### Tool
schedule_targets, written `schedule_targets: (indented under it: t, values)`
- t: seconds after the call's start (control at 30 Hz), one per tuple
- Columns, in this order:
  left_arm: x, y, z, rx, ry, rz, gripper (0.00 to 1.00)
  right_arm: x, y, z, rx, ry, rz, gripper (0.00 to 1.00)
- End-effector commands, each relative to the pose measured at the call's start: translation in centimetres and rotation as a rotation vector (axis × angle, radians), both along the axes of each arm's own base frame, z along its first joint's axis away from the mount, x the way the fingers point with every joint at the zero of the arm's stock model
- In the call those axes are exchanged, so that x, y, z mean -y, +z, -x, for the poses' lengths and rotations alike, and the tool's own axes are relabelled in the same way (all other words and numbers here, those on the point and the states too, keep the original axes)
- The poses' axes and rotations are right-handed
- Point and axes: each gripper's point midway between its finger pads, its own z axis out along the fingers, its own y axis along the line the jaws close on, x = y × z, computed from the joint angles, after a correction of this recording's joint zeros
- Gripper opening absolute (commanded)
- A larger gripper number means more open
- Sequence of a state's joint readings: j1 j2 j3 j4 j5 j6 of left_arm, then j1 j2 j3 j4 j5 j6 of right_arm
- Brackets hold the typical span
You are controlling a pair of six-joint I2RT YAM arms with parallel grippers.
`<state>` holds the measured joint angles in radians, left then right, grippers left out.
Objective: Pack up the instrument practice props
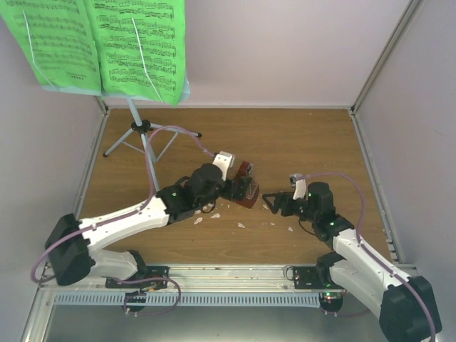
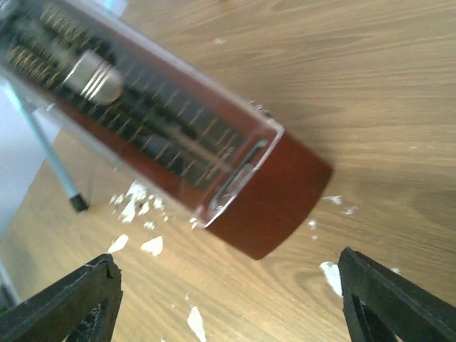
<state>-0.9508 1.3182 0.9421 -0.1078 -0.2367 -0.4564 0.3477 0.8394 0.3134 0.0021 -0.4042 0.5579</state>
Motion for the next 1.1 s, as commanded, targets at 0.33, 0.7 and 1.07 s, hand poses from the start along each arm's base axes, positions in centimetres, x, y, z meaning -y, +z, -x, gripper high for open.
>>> schedule_targets:
  t: [0.33, 0.7, 1.07]
  values:
    - [-3.3, 1.2, 2.2, -0.045, -0.147, 0.204, 0.99, -5.5, 3.3, 1.3, 0.234, 0.3, -0.081, 0.94]
    - [-3.7, -0.9, 2.0, -0.121, -0.175, 0.178, 0.99, -6.9, 1.4, -1.1, 0.246, 0.301, 0.054, 0.94]
    - [-4.5, -0.7, 1.6, -0.087, -0.158, 0.13, 0.99, -9.0, 0.0, -3.0, 0.271, 0.337, 0.137, 0.92]
